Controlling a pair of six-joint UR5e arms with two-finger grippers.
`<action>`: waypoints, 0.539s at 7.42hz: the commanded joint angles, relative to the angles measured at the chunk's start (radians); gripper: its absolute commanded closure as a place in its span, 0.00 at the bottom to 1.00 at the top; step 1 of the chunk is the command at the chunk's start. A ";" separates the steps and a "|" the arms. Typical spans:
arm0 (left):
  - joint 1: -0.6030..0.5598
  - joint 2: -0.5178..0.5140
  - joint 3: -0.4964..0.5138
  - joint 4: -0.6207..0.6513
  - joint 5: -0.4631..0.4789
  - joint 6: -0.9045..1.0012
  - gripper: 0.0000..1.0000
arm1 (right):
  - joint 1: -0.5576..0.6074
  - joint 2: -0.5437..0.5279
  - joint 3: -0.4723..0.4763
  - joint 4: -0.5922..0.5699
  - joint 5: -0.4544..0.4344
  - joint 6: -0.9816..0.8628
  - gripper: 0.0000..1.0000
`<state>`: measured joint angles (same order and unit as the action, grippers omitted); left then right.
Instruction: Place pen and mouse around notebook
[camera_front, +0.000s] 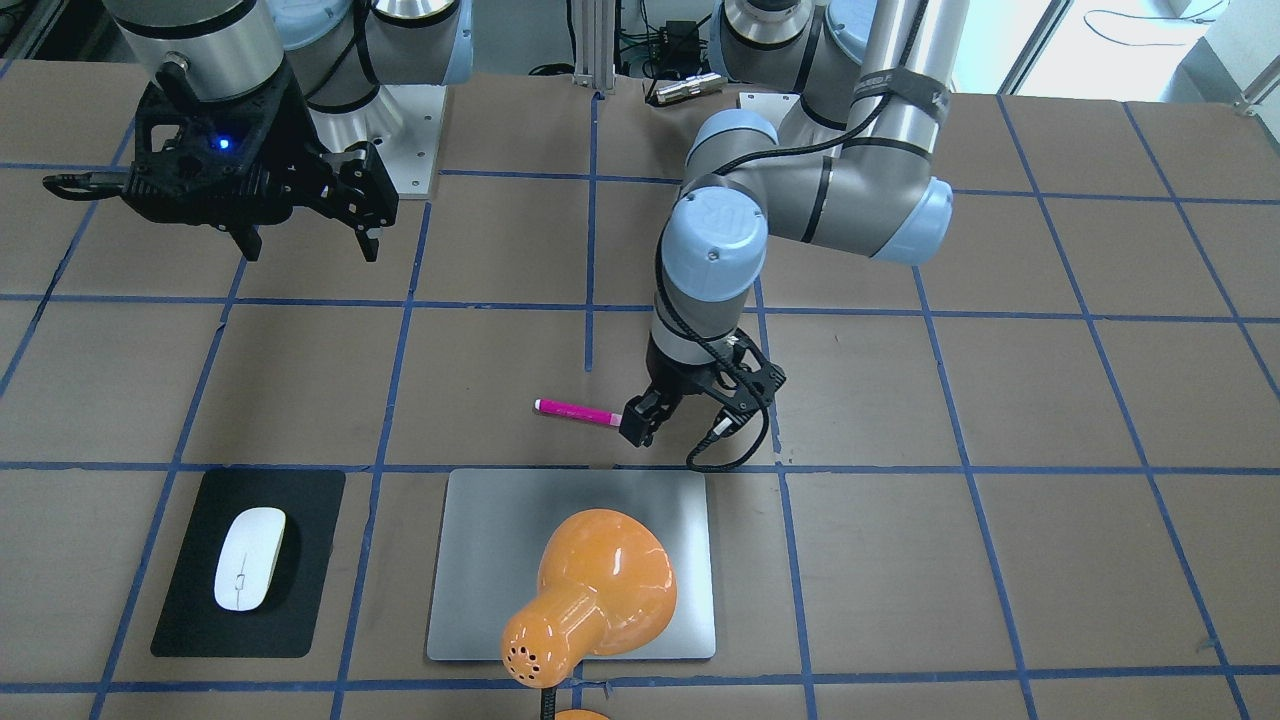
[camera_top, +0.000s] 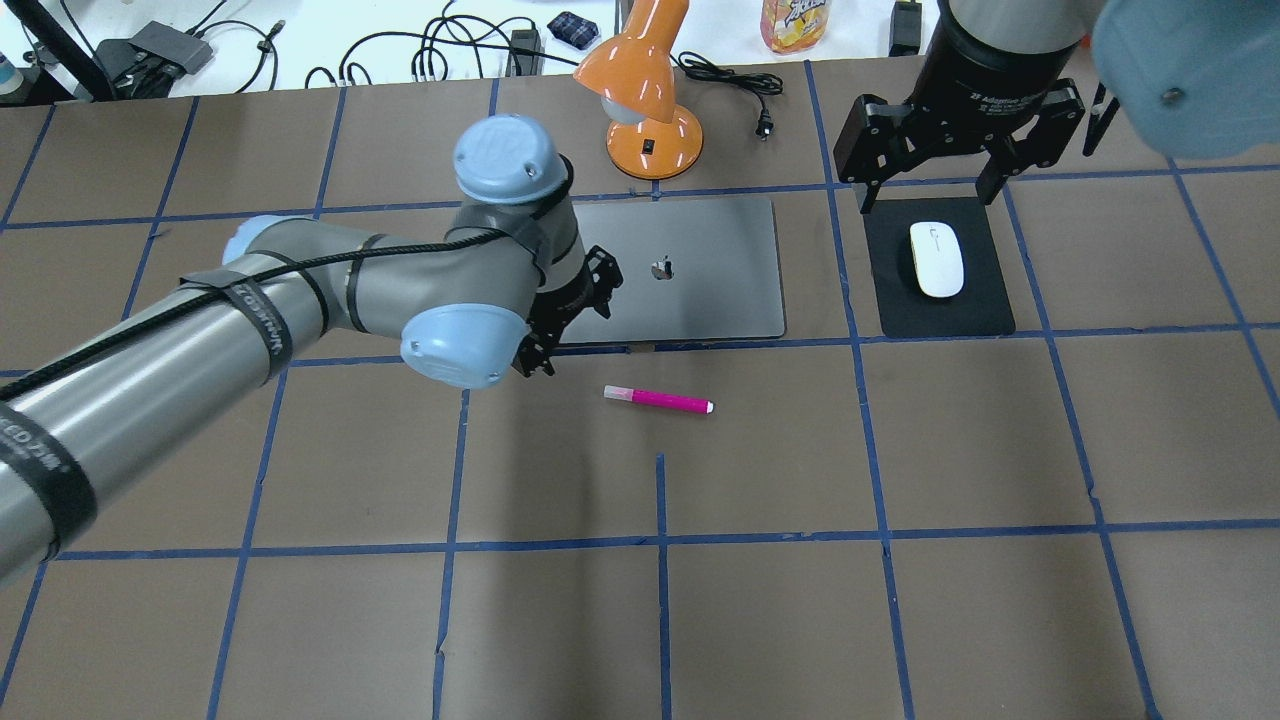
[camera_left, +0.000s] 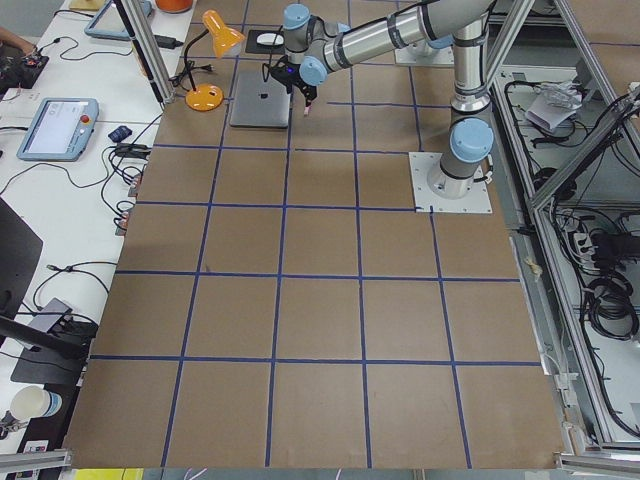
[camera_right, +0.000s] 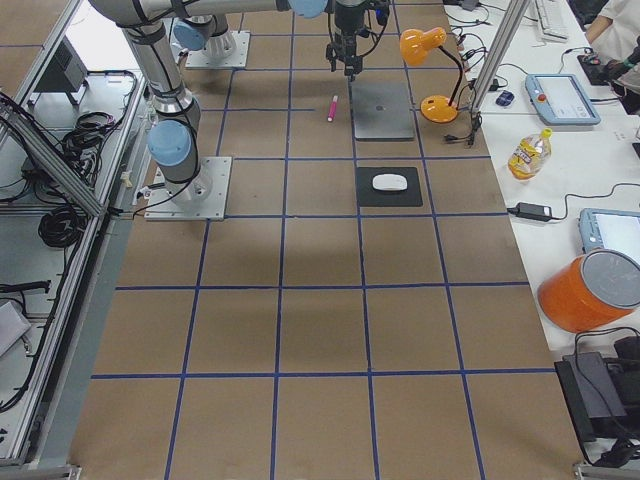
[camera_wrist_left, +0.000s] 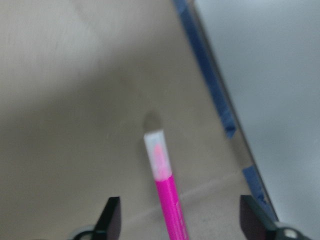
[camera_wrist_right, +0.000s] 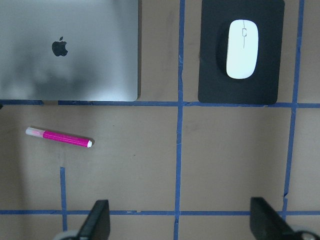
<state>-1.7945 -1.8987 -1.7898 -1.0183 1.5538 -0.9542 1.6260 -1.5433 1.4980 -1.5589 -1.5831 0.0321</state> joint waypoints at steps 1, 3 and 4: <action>0.125 0.079 0.082 -0.161 0.018 0.408 0.00 | 0.000 0.000 0.001 -0.006 0.002 0.003 0.00; 0.226 0.121 0.235 -0.422 0.006 0.696 0.00 | 0.000 0.000 0.001 -0.033 0.005 0.006 0.00; 0.272 0.131 0.269 -0.553 0.014 0.751 0.00 | 0.000 0.000 0.002 -0.035 0.006 0.032 0.00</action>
<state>-1.5826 -1.7862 -1.5849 -1.4038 1.5619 -0.3030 1.6260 -1.5427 1.4993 -1.5878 -1.5793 0.0428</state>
